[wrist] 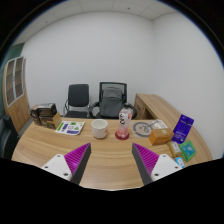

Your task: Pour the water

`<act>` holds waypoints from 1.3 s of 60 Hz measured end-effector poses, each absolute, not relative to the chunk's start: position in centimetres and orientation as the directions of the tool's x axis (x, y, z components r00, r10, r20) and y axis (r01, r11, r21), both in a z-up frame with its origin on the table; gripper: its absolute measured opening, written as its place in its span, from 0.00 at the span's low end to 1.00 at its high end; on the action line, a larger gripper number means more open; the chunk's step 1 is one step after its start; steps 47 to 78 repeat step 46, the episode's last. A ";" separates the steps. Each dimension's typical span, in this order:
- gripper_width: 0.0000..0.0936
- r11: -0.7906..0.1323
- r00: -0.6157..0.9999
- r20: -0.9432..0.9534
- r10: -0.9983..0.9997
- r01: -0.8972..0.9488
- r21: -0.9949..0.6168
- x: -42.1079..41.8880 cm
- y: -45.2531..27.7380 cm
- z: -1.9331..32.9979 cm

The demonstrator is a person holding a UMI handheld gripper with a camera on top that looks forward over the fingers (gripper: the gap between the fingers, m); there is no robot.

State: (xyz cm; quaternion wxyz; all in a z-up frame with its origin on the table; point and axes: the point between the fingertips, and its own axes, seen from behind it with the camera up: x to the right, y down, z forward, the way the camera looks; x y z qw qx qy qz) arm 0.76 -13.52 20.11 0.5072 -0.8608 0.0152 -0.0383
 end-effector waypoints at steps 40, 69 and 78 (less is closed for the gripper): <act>0.92 -0.470 0.998 0.013 -0.056 -0.015 -0.883 -4.5 -28.3 29.0; 0.91 -0.474 0.998 0.021 -0.067 -0.013 -0.880 -4.3 -28.5 29.1; 0.91 -0.474 0.998 0.021 -0.067 -0.013 -0.880 -4.3 -28.5 29.1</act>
